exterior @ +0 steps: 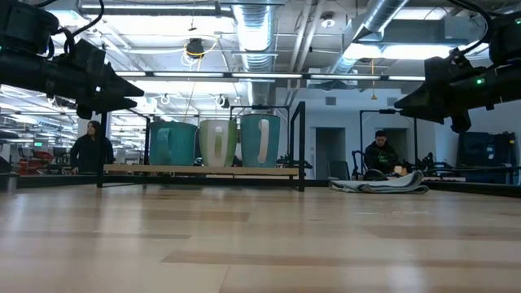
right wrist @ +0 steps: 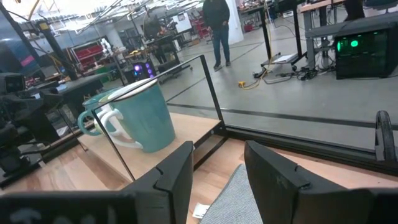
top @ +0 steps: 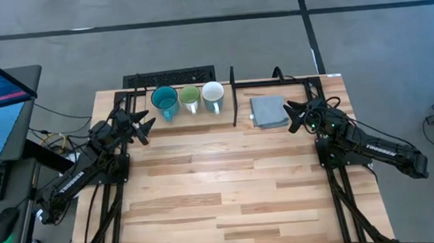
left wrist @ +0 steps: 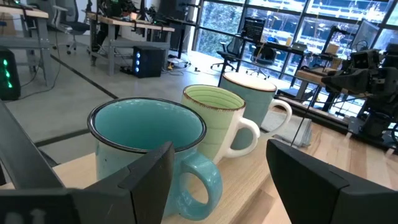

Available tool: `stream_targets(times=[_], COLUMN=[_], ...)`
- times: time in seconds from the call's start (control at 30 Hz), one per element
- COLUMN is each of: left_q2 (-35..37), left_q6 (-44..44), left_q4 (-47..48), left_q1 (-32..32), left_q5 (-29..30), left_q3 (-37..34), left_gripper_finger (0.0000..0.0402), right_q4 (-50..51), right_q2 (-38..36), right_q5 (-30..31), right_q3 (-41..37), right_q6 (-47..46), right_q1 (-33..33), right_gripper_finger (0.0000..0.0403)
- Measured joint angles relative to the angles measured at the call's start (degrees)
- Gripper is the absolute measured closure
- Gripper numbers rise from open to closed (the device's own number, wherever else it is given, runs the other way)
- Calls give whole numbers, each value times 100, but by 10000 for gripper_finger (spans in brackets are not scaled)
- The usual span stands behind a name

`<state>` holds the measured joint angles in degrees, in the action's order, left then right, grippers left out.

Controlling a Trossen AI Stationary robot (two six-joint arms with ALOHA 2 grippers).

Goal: Stack small to large cups/mugs on shelf
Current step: Return to Home Position

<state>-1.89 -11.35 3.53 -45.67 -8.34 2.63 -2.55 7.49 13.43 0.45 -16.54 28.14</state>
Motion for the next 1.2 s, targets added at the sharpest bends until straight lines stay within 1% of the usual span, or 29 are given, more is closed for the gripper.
stream_targets(times=[1.2], left_q2=[0], left_q6=[-2], left_q4=[0], left_q1=[2], left_q5=[109], left_q3=[-2], left_gripper_finger=[154], right_q4=[0], right_q2=[0], right_q5=[2], right_q3=[0], right_q6=[-2], right_q1=[0], right_gripper_finger=[236])
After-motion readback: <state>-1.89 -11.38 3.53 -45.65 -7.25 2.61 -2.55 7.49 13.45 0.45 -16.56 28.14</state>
